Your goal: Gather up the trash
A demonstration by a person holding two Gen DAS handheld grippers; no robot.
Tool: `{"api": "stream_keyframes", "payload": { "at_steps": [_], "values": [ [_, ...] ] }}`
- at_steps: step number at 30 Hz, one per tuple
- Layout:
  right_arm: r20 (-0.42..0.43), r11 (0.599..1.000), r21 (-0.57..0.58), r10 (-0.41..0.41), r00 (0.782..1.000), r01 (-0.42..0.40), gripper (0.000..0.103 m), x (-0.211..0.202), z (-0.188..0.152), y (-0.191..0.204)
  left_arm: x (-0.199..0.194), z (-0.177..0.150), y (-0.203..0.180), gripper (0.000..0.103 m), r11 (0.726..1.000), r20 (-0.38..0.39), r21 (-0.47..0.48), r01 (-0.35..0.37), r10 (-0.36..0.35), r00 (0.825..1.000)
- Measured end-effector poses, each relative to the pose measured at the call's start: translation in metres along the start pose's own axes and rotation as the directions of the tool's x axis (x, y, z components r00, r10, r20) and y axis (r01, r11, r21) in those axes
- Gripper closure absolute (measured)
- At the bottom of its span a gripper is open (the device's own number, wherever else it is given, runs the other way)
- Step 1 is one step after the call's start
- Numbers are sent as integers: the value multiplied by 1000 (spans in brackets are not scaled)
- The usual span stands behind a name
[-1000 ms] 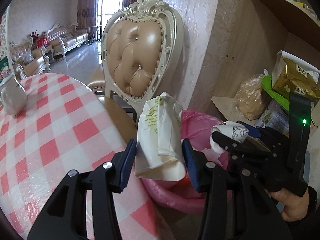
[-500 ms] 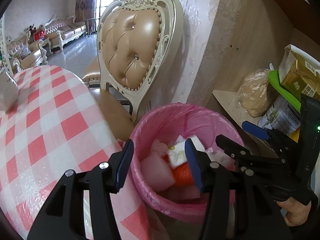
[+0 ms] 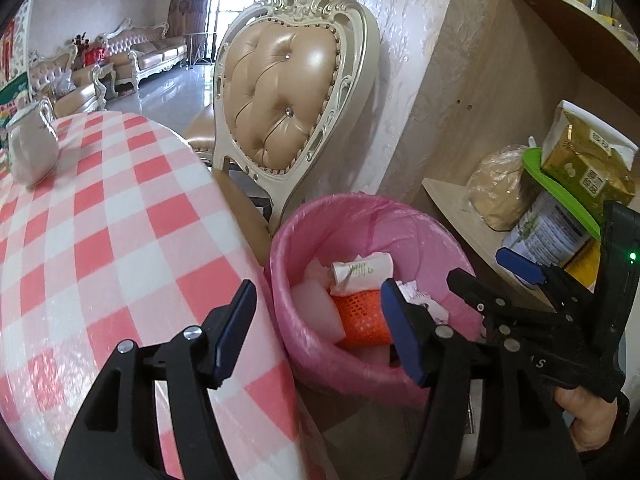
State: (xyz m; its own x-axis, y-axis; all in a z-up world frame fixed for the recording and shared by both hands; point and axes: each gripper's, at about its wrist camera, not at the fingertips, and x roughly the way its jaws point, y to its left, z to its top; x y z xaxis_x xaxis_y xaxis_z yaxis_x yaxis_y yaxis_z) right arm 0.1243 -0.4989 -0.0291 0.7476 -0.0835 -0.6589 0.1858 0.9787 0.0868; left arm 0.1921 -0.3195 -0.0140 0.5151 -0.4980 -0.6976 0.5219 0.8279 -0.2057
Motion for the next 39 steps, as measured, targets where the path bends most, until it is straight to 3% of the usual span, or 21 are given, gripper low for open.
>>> {"api": "stream_keyframes", "payload": {
  "at_steps": [4, 16, 39],
  "values": [
    [5, 1000, -13, -6, 1000, 6, 15, -13, -7, 0, -11, -11, -2, 38, 1000, 7, -13, 12, -12, 1000],
    [-3, 999, -26, -22, 1000, 22, 12, -35, -25, -7, -28, -36, -18, 20, 1000, 11, -7, 28, -28, 1000],
    [-10, 1000, -23, -18, 1000, 18, 11, -36, -28, -14, -21, -38, -24, 19, 1000, -7, 10, 24, -24, 1000]
  ]
}}
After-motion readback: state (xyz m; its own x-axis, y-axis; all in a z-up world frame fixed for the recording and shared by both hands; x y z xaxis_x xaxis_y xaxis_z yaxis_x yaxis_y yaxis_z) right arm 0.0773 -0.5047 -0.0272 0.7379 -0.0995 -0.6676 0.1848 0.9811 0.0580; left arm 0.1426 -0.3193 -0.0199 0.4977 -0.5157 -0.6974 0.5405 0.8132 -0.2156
